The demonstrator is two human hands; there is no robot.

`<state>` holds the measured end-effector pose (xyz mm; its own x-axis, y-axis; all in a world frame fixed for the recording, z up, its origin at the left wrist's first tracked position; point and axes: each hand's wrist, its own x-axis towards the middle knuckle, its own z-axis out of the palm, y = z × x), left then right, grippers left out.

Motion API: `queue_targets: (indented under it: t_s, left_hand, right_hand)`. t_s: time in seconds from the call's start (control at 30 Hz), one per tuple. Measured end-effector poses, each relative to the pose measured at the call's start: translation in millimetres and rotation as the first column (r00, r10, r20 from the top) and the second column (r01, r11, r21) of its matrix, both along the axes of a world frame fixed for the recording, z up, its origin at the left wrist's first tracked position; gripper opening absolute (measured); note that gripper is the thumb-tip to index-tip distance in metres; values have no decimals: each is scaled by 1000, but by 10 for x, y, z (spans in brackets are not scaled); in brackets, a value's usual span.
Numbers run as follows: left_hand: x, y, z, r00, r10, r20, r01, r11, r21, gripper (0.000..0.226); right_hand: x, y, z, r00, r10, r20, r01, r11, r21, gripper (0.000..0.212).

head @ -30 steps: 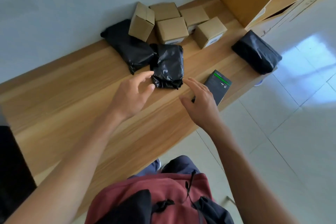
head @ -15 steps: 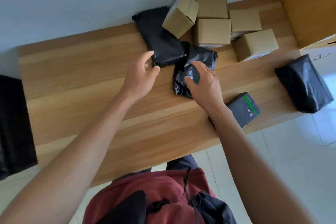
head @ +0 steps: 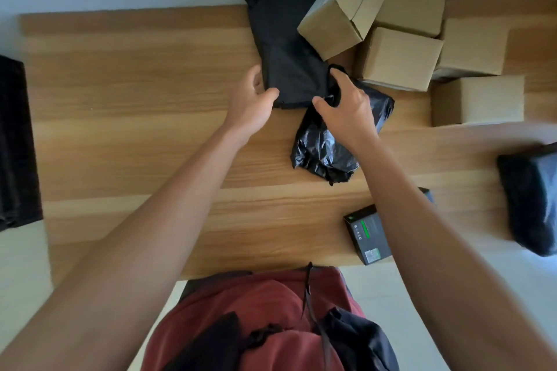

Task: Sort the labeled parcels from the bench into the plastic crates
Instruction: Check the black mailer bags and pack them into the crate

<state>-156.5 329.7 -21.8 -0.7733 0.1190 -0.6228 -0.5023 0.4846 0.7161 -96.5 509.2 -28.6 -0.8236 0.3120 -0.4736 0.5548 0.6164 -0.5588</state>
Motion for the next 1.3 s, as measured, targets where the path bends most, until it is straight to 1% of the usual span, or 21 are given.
queue_targets:
  t_s: [0.07, 0.13, 0.23, 0.33, 0.47, 0.63, 0.73, 0.8, 0.97, 1.03, 1.17, 1.3]
  left_hand:
    - [-33, 25, -62, 998, 40, 52, -41, 999, 4, 62]
    - [-50, 68, -114, 993, 65, 100, -67, 998, 16, 57]
    - [-34, 145, -185, 992, 49, 118, -53, 998, 33, 51]
    - [-12, 175, -242, 996, 57, 71, -59, 998, 27, 43]
    - [71, 192, -210, 997, 73, 3, -74, 996, 42, 45]
    - [196, 82, -150, 995, 96, -18, -95, 993, 70, 40]
    - [298, -48, -110, 995, 94, -45, -92, 995, 46, 42]
    - [363, -148, -91, 994, 100, -50, -98, 994, 38, 48]
    - [516, -425, -21, 986, 153, -65, -151, 988, 32, 55]
    - [570, -525, 10, 982, 161, -102, -158, 987, 37, 55]
    - [623, -696, 198, 966, 155, -206, -139, 986, 88, 55]
    - [697, -844, 559, 947, 76, -313, -32, 989, 145, 54]
  right_hand:
    - [-101, -6, -70, 1000, -26, -13, 26, 999, -30, 69]
    - [-168, -12, -143, 999, -46, -18, 45, 997, -66, 68]
    - [-213, 26, -233, 999, -45, -2, 45, 996, -80, 67]
    - [-218, 37, -282, 997, -71, 5, 71, 994, -87, 70]
    - [-167, -6, -319, 998, -56, 6, 56, 998, -37, 65]
    - [-46, -110, -282, 998, -58, -28, 57, 998, -41, 60]
    - [45, -234, -231, 997, -72, -37, 68, 993, -93, 58]
    - [98, -327, -209, 996, -77, -54, 69, 990, -126, 56]
    - [235, -589, -47, 990, -105, -96, 77, 963, -257, 56]
    - [302, -690, 29, 980, -152, -125, 109, 948, -298, 55]
    - [411, -879, 205, 950, -232, -211, 156, 934, -321, 55]
    - [523, -981, 491, 900, -323, -294, 185, 892, -413, 55]
